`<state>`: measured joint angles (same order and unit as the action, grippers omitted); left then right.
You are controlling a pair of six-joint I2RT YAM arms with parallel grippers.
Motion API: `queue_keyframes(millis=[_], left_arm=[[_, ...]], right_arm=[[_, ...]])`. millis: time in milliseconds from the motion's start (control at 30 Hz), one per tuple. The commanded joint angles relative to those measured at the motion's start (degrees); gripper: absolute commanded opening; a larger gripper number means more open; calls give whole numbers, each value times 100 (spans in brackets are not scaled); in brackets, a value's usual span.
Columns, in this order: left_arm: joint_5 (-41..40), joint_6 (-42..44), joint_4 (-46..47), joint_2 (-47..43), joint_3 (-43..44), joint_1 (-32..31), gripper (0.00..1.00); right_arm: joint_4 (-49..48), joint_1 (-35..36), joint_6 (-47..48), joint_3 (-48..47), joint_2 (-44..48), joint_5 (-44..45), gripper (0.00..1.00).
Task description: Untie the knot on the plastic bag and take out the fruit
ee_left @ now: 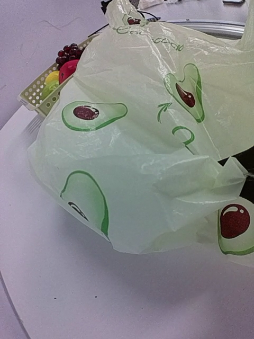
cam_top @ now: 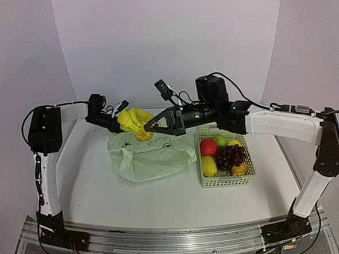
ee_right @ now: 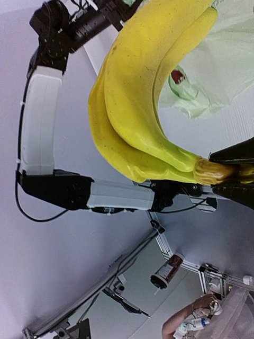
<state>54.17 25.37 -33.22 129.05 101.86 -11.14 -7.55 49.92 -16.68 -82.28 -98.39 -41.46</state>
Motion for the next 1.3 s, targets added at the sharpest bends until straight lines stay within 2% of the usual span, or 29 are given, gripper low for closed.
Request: queue_keyframes(millis=[0,100,267,333,433,633,1067,1267], left_arm=[[-40,711,-284,-70,347,-11,0],[-48,872,-377,-49,349,-24,0],[-92,1131,-422,-38,392,-64,0],[-111,1238,-482,-14,446,-78,0],[-129,1378,-547,13,529,-92,0],[-206,1747,-755,98,648,-149,0],[-206,1937,-898,96,703,-212,0],[-194,1966,-958,99,736,-211,0]], right_arm=[[-180,-382,393,97,789,896,0],[333,-683,867,394,1188,1622,0],[3038,-931,2704,461,1166,3323,0],[3459,-1004,3069,721,1100,3669,0],[3505,-1188,3254,1193,1132,3772,0],[3549,-1458,3530,1528,885,4007,0],[3549,-1712,3155,1110,712,4146,0],[3550,-1722,2912,1490,1006,3568,0]])
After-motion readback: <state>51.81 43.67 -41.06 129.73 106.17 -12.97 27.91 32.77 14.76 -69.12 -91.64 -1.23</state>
